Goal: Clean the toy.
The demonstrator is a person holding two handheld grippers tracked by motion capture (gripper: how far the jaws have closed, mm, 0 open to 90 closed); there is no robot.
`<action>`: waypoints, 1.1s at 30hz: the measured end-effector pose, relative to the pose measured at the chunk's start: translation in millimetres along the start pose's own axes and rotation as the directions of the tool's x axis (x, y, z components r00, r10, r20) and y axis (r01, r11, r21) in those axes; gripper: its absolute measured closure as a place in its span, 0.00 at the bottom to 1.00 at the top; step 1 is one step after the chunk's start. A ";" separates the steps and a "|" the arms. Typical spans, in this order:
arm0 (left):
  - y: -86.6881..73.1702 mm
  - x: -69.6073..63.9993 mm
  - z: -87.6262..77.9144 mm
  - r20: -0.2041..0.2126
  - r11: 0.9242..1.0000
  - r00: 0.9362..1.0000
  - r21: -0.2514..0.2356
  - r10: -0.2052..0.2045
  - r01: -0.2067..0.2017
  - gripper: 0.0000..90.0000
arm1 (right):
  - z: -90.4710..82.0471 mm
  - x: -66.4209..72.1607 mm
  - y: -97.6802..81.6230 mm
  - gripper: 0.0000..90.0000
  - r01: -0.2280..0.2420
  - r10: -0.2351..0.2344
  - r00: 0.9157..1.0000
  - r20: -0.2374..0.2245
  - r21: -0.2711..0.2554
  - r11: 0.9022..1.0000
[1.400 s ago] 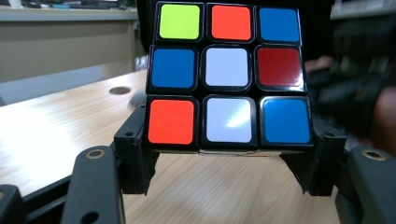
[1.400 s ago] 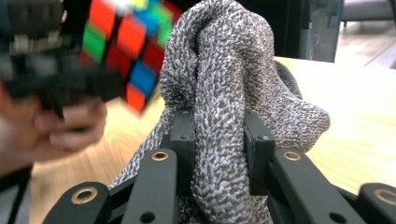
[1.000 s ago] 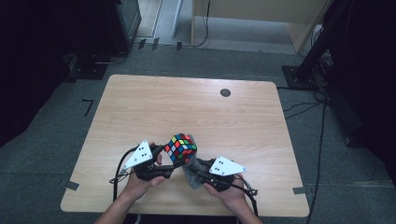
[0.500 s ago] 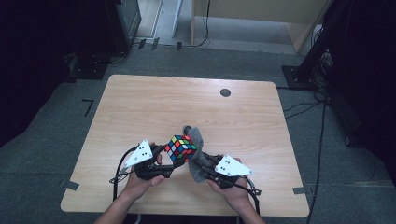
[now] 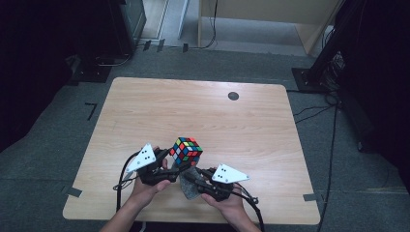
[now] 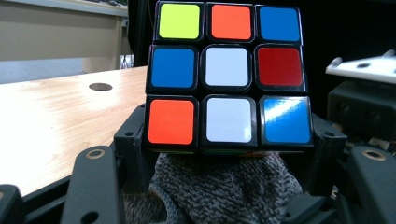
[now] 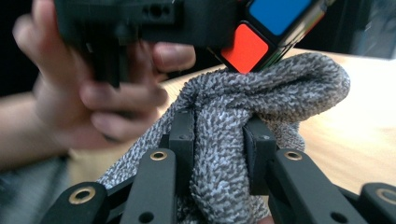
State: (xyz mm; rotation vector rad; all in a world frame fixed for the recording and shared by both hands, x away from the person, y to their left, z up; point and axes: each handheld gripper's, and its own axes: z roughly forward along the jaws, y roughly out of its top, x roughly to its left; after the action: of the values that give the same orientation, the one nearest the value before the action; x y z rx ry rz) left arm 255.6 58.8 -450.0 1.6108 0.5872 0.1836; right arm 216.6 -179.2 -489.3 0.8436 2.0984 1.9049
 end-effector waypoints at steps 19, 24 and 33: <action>0.5 4.8 -3.3 -0.039 1.000 0.999 -0.002 -0.003 0.003 0.38 | -5.1 -15.1 -5.1 0.80 -0.142 0.147 0.987 0.071 -0.078 0.987; -3.3 -1.4 3.4 -0.020 1.000 1.000 0.026 0.018 -0.018 0.38 | 2.5 -7.0 -8.0 0.80 -0.132 0.134 0.991 0.027 -0.042 0.990; 0.6 1.7 -2.1 -0.044 1.000 0.999 0.014 0.027 -0.026 0.38 | -8.5 -19.0 -4.5 0.81 -0.136 0.142 0.985 0.100 -0.062 0.989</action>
State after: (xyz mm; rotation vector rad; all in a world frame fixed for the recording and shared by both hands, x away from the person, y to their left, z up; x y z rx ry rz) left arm 256.3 61.5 -449.6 1.6313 0.6019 0.2360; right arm 226.7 -196.4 -496.7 1.0790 1.9651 1.9304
